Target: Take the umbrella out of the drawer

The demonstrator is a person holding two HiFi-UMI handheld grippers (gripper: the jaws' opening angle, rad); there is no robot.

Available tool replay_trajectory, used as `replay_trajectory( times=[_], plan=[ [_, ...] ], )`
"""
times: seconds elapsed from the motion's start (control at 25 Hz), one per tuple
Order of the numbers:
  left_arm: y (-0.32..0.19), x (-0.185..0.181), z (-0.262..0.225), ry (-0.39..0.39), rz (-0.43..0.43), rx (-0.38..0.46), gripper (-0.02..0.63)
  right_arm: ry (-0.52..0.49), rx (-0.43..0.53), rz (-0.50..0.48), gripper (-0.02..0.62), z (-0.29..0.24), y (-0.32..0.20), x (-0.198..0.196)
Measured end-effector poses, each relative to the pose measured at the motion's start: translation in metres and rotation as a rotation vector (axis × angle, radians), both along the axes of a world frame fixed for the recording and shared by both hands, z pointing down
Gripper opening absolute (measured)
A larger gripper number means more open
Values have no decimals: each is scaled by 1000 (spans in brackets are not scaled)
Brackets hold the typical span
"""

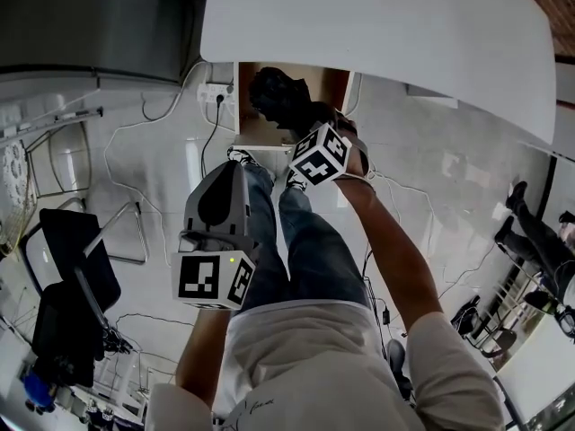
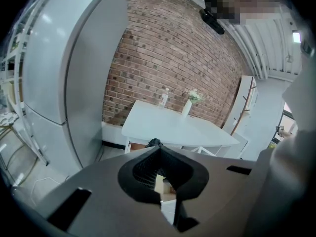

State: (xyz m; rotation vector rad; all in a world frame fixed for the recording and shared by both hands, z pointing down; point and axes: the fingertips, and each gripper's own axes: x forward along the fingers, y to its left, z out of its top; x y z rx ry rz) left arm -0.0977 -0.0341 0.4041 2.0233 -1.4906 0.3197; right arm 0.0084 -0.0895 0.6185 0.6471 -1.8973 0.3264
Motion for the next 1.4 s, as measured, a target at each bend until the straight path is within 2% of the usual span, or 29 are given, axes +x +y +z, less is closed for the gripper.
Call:
replay_trajectory(
  times=[0.72, 1.4],
  plan=[
    [-7, 4, -49, -5, -33, 71, 17, -34, 30, -51, 245, -61, 9, 2],
    [10, 13, -76, -12, -20, 104, 17, -72, 52, -74, 247, -111, 21, 6]
  ],
)
